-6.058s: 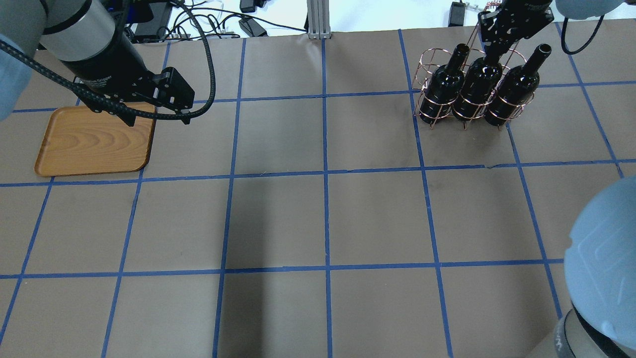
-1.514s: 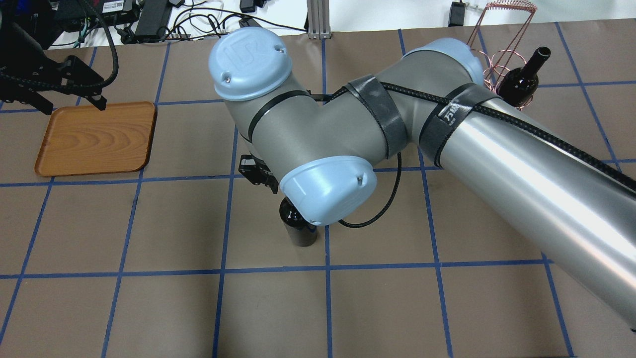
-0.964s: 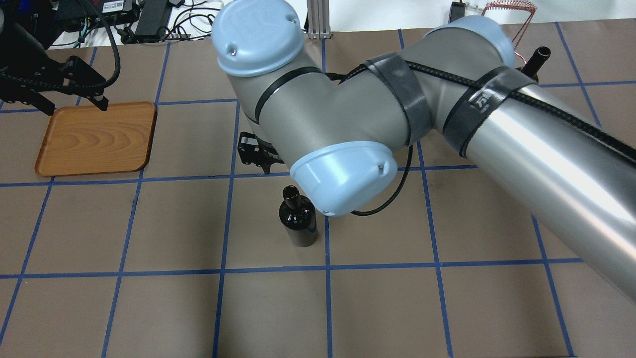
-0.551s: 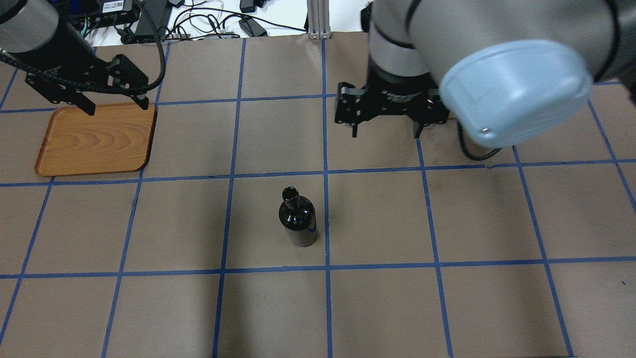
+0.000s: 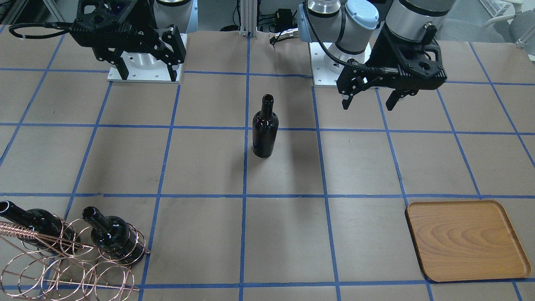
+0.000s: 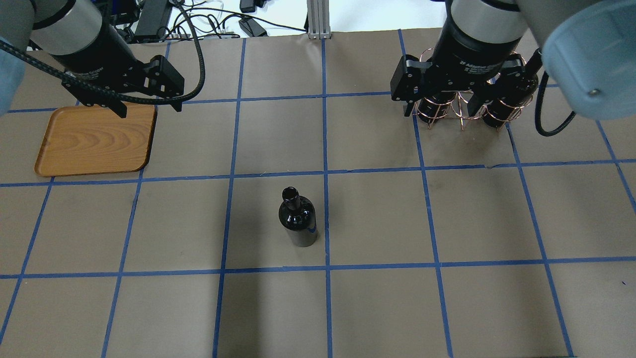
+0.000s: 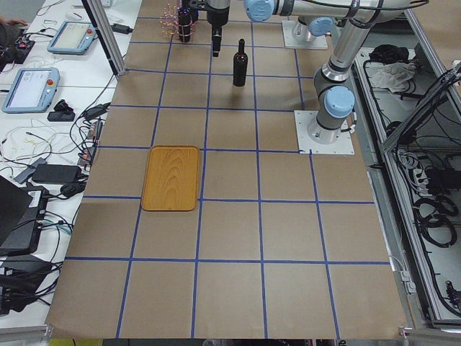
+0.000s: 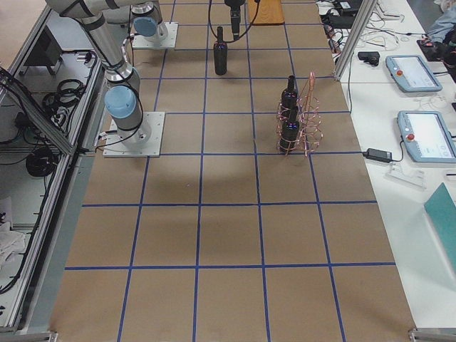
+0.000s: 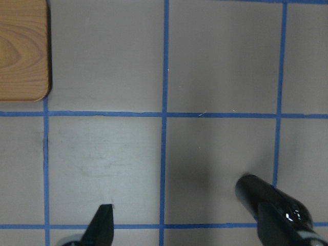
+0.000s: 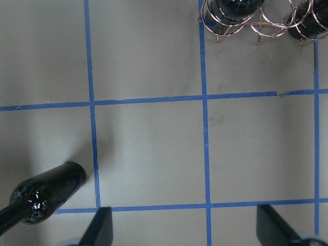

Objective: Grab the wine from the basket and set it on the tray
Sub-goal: 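Reach the left gripper over the standing bottle and grasp its neck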

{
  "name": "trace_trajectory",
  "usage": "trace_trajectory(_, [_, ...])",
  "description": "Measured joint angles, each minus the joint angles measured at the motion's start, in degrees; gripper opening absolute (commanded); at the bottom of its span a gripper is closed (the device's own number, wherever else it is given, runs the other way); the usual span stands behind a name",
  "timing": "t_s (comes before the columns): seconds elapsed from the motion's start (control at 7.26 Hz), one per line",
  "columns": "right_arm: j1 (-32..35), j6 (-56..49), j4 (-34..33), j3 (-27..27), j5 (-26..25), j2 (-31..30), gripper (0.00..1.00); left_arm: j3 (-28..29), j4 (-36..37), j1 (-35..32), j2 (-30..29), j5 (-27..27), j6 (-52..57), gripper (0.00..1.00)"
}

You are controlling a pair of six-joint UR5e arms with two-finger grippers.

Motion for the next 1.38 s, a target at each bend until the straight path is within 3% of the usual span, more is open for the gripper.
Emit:
trace_trajectory(0.69, [-0.1,-0.2,-0.5,0.0,-0.1,-0.4,1.0,-5.8,0.4,-16.3,0.9,0.2,-11.8,0.98])
trace_trajectory(1.38, [-0.1,-0.2,-1.5,0.1,-0.8,-0.6,1.0,-12.2,8.7,-19.9,-1.8,-0.4,-13.8,0.94])
